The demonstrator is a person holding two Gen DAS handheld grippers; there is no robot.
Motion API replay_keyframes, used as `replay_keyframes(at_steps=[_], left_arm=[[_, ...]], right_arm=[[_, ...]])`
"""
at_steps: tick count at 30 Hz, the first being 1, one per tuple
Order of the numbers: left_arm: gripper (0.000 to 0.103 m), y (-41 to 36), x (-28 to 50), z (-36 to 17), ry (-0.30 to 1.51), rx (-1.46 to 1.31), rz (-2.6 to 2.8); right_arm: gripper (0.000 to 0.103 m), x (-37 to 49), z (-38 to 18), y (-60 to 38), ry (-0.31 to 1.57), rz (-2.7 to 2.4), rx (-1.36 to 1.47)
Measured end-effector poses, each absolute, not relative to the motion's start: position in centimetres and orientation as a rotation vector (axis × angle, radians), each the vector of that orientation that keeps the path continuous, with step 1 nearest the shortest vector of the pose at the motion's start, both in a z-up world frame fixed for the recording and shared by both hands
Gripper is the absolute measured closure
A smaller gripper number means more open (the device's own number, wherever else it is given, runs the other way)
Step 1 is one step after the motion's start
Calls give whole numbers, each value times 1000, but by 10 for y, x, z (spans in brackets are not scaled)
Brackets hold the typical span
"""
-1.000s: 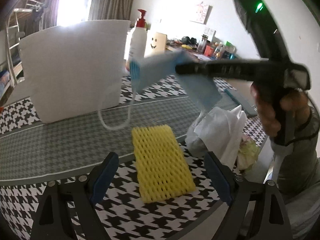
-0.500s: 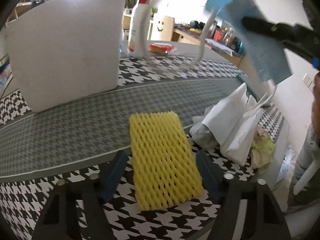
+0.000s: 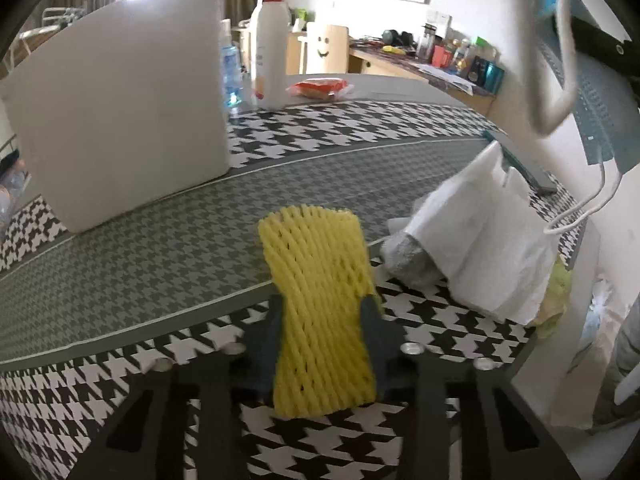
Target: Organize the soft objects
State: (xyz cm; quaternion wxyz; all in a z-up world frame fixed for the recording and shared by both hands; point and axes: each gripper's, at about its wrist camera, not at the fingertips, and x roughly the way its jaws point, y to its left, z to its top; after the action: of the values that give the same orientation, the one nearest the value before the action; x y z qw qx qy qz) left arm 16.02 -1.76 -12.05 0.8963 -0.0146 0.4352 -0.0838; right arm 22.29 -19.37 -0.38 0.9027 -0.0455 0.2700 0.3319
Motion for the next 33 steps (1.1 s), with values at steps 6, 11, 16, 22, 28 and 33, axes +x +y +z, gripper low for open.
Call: replay_keyframes(at_steps=[6,11,16,22,28,33], left_arm=[[94,-17,157,-110,858,-81,-212],[94,-16,145,-93,804,-75,-230],[94,-14,133,-67,727,-56,-225],[94,-5,119,-41,649,-50,-205],[94,9,116,-22,587,-43,-194],[94,24,118,-13,559,-38,-168]], right_arm=[[97,211,-5,-200,544,658,-71],[97,209,1,-202,526,660,-57],[97,208,14,-207,491,662,-26],[97,202,27,-209,449,665,-10],[97,202,20,-199,462,667,-12],[97,205,13,-191,471,647,-19]])
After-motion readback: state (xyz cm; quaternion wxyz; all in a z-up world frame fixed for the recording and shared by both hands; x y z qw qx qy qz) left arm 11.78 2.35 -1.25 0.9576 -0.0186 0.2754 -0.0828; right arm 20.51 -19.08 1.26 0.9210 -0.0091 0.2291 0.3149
